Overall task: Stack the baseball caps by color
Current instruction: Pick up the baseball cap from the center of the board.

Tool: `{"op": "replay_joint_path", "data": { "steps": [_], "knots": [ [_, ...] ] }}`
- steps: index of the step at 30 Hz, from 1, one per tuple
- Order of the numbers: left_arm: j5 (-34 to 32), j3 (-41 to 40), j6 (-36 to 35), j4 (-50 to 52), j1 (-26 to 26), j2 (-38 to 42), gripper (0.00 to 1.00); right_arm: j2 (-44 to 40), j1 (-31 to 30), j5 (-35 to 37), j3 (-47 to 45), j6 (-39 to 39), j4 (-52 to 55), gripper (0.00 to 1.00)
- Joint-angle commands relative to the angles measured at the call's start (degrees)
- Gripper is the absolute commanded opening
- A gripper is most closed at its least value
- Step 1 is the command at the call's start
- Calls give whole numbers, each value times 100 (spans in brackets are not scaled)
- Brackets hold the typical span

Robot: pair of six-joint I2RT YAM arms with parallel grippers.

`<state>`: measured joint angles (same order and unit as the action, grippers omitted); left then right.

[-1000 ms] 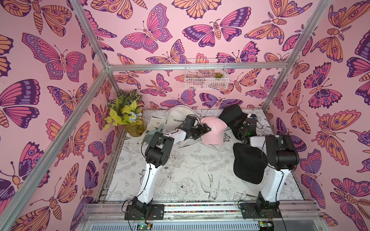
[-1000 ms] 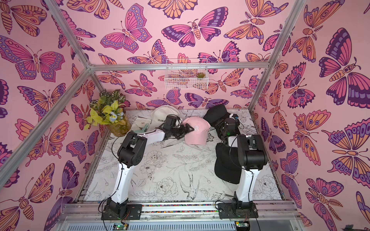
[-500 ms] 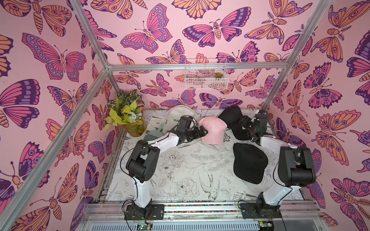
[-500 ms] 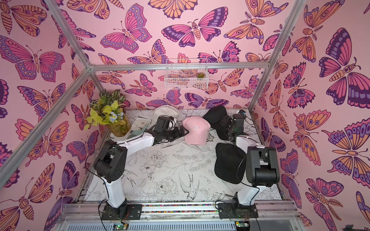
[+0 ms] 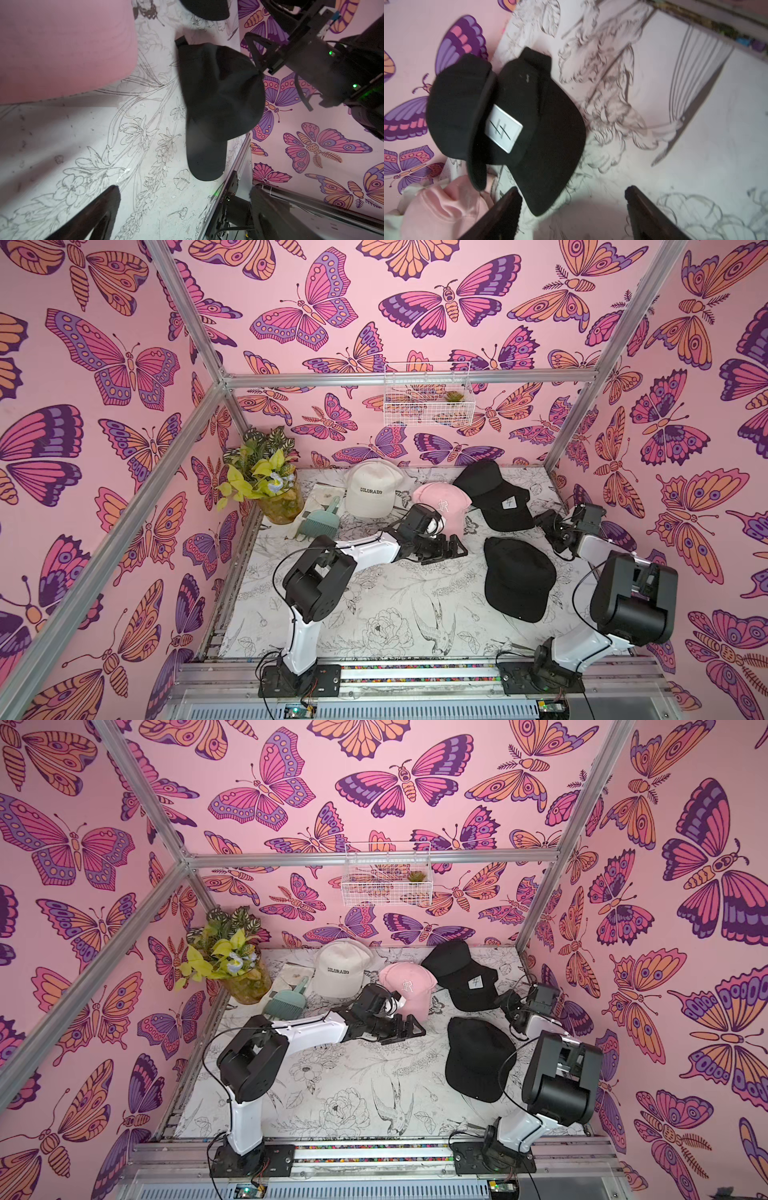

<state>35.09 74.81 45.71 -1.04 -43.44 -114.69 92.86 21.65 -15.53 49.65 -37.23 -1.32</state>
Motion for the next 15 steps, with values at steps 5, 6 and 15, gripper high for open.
{"op": "replay_joint_path", "data": {
  "steps": [5,6,15],
  "knots": [
    [-113,507,-90,-90,99,-635,100,291,18,-480,-492,-1043,-885,81],
    [-177,621,-129,-94,107,-741,99,386,7,-655,-575,-1272,-1179,81],
    [-257,1349,-78,-103,310,-1439,100,1545,-237,-1381,-734,-2644,-3606,78]
  ]
}}
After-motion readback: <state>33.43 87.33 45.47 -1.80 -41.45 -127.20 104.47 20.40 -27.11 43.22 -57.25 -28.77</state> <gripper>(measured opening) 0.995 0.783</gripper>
